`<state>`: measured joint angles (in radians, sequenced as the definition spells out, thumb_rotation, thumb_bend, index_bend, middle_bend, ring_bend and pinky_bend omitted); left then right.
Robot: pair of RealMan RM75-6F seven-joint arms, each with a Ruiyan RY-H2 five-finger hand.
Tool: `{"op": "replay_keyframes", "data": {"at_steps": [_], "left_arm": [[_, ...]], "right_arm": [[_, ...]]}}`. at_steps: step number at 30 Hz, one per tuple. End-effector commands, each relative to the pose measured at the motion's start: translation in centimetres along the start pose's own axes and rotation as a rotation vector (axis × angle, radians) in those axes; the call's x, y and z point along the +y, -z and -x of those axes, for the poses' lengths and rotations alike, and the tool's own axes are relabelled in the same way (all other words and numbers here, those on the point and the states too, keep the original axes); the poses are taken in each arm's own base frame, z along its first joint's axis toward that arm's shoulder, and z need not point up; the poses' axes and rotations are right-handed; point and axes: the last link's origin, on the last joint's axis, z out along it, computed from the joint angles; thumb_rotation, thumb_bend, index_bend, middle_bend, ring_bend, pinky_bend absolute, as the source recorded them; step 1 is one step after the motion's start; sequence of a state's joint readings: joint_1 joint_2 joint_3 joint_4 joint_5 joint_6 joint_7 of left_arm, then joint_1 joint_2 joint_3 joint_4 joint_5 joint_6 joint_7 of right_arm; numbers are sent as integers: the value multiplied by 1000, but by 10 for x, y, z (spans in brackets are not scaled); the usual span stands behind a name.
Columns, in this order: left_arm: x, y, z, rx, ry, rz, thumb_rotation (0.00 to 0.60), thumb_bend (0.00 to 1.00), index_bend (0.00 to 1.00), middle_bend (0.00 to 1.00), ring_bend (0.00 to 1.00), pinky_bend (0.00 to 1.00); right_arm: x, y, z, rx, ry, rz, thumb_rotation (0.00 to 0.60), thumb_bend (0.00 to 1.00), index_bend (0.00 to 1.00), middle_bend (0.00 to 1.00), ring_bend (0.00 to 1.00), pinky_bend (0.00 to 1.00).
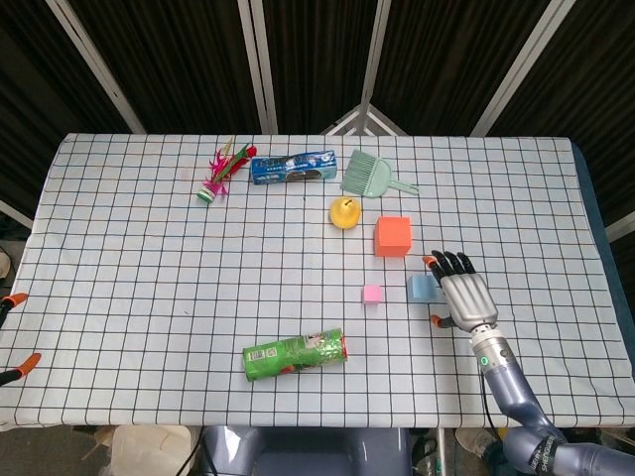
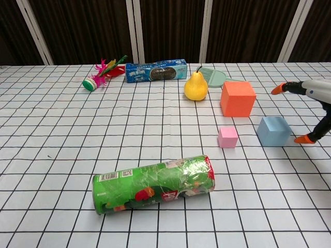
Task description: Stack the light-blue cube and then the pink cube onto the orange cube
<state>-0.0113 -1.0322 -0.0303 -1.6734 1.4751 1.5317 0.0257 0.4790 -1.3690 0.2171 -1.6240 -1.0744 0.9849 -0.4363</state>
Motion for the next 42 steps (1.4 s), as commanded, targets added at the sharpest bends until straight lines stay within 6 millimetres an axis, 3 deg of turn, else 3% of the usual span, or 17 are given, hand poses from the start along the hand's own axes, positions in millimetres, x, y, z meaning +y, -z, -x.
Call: {"op": "replay_keyframes", "data": {"at_steps": [1, 13, 22, 42], "left_arm": [[0, -1, 1, -2, -4, -1, 600, 206, 188, 13, 0, 18], [2, -4, 5, -18, -23, -9, 600, 206, 188, 14, 0, 18], [1, -5, 6, -21, -25, -21, 600, 206, 190, 14, 0, 18], [1, -8, 8, -31, -35, -27, 600, 206, 199, 14, 0, 18]], "right_arm": [[2, -9, 6, -17, -2, 7, 600, 245, 161, 67, 31, 0], [6, -23, 17, -29, -12, 19, 600, 245, 235, 67, 31, 0], [-2, -28, 19, -28, -17, 15, 600, 245, 363, 67, 31, 0], [-9, -39, 14, -20, -41, 37, 600, 266, 400, 67, 31, 0]]}}
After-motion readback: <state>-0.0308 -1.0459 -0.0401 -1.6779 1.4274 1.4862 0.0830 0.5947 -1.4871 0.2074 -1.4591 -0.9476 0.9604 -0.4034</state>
